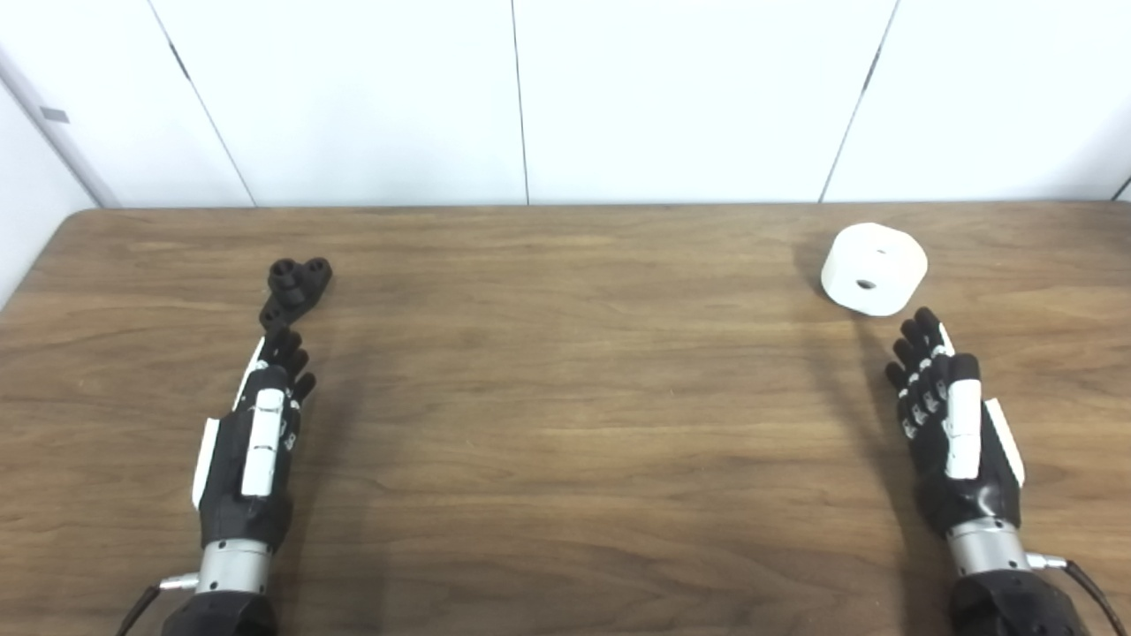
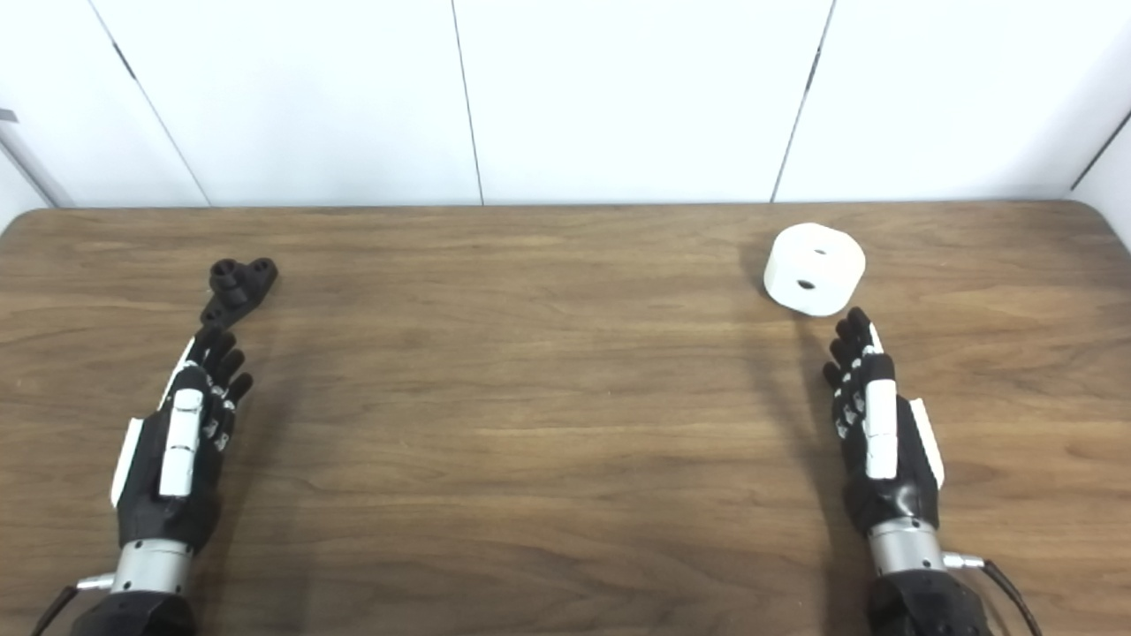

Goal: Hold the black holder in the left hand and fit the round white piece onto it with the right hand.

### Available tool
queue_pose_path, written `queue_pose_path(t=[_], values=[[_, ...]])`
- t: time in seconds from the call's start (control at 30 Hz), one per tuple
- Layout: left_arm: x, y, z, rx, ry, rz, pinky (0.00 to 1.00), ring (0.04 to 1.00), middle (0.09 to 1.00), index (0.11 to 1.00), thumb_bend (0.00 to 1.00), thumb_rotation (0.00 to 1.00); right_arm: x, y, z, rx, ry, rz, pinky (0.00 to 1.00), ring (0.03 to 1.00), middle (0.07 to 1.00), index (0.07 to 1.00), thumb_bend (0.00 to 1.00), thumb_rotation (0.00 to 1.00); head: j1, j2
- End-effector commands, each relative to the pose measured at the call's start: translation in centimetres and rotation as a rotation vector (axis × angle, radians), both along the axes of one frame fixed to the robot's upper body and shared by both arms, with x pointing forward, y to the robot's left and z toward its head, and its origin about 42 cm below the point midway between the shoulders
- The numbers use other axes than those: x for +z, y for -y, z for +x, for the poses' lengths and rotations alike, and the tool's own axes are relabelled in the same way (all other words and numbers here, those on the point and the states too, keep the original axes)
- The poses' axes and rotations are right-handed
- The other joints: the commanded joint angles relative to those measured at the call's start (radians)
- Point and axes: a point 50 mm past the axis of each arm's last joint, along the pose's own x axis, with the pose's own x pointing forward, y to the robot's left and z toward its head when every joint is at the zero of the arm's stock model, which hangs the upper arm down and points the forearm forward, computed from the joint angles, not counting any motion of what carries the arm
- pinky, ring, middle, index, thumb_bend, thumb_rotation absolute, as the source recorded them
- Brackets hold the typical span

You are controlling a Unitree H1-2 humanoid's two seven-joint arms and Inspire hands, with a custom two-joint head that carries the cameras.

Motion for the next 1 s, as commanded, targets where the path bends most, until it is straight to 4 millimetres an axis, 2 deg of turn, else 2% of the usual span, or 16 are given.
queue_pose_path(t=[0.0, 0.27, 0.5, 0.67, 0.73, 0.97], values=[[1.2, -0.2, 0.3, -0.013, 0.051, 0.026, 0.96, 0.978, 0.974, 0.972, 0.55, 0.8, 0.9, 0.0, 0.0, 0.002, 0.039, -0.021, 1.0, 0.986, 0.983, 0.978, 0.59, 1.0, 0.0, 0.001], [1.2, -0.1, 0.2, -0.02, 0.053, 0.028, 0.97, 0.982, 0.974, 0.976, 0.53, 0.81, 0.9, 0.2, -0.1, 0.004, 0.035, -0.029, 1.0, 0.986, 0.983, 0.98, 0.58, 1.0, 0.026, -0.005], [0.8, 0.8, 0.2, -0.005, 0.048, 0.067, 0.95, 0.948, 0.953, 0.963, 0.55, 0.78, 0.4, 1.1, -0.3, 0.007, 0.03, -0.029, 1.0, 0.992, 0.988, 0.984, 0.6, 1.0, 0.129, -0.057], [0.5, 1.8, 0.0, 0.009, 0.035, 0.059, 0.95, 0.947, 0.943, 0.95, 0.5, 0.79, -0.1, 2.0, -0.3, 0.013, 0.036, -0.02, 1.0, 0.972, 0.976, 0.979, 0.56, 1.0, 0.197, -0.091], [0.3, 2.1, -0.1, 0.008, 0.031, 0.06, 0.96, 0.948, 0.944, 0.949, 0.48, 0.79, -0.4, 2.3, -0.3, 0.014, 0.035, -0.013, 1.0, 0.974, 0.976, 0.981, 0.56, 1.0, 0.231, -0.117], [-0.4, 3.0, 0.0, -0.013, 0.023, 0.075, 0.99, 0.97, 0.968, 0.968, 0.54, 0.81, -1.1, 3.1, -0.4, 0.004, 0.013, -0.023, 1.0, 0.966, 0.977, 0.99, 0.56, 1.0, 0.278, -0.166]])
